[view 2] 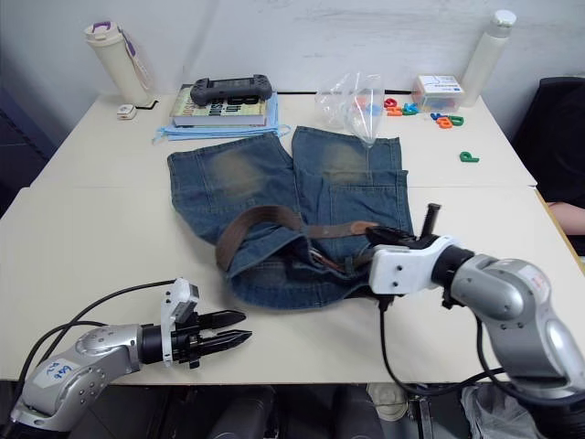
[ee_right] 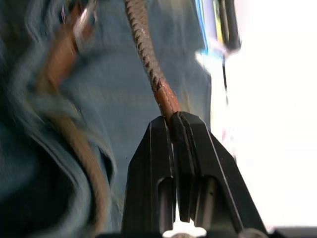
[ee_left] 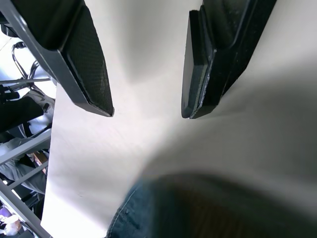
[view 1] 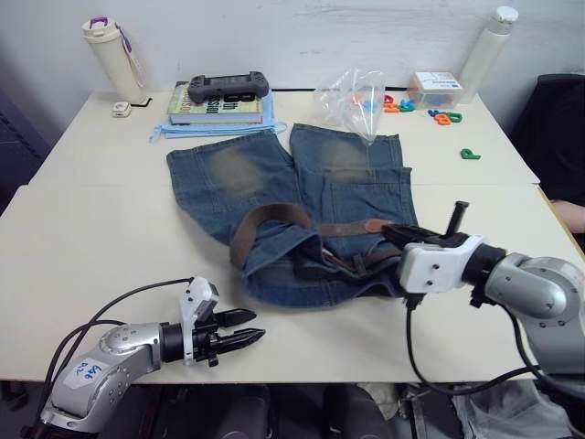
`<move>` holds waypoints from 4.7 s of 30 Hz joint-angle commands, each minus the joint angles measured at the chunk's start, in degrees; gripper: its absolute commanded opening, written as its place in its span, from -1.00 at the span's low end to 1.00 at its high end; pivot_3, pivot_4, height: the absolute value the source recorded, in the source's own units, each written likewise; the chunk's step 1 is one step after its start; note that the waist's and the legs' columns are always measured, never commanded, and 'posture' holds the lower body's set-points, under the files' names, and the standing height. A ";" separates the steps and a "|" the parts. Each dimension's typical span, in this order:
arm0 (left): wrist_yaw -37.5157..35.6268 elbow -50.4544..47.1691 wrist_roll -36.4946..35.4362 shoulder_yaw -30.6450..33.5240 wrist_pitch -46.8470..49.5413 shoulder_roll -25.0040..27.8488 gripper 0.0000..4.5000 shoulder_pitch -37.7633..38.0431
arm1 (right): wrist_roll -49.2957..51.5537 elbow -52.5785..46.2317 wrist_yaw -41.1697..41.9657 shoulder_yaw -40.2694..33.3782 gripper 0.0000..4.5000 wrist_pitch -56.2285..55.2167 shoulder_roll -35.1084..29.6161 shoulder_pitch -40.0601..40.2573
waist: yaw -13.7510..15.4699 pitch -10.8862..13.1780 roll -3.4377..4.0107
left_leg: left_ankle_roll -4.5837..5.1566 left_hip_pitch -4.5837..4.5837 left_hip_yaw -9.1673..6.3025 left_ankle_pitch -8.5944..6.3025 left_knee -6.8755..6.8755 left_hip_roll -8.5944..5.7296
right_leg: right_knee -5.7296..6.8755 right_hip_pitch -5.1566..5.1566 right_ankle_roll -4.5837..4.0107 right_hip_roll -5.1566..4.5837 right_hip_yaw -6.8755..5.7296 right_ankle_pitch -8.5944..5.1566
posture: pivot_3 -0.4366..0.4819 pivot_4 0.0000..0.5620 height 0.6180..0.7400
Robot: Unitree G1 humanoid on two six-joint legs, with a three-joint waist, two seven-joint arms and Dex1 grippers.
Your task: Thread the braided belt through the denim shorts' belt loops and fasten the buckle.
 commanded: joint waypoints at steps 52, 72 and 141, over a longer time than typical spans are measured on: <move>7.05 5.47 8.42 -1.73 0.51 7.33 0.11 6.01 | 11.11 -8.70 4.22 2.25 -1.00 15.55 4.92 -6.09 | -0.27 0.50 0.23 | -0.29 0.72 0.02 -0.10 -0.55 0.30 | -0.01 0.42 -0.43 0.20 -0.12 -0.24 | -0.05 -0.47 -0.20; 7.36 6.27 8.97 -1.11 0.95 6.60 0.11 5.58 | 22.52 -4.44 5.09 -3.92 -1.00 26.03 -0.67 -4.34 | -0.16 0.25 0.66 | -0.52 0.88 -0.01 0.09 -0.98 0.54 | 0.00 0.39 -0.68 0.36 -0.21 -0.37 | -0.05 -0.47 -0.20; 4.63 10.29 10.45 -2.34 -4.85 6.00 0.11 7.16 | 43.77 9.10 5.38 -0.23 -1.00 36.71 -9.19 -13.01 | -0.24 -0.12 1.69 | -0.61 0.87 0.15 0.34 -1.74 0.73 | -0.38 0.24 -0.82 0.31 -0.42 -0.41 | -0.05 -0.47 -0.20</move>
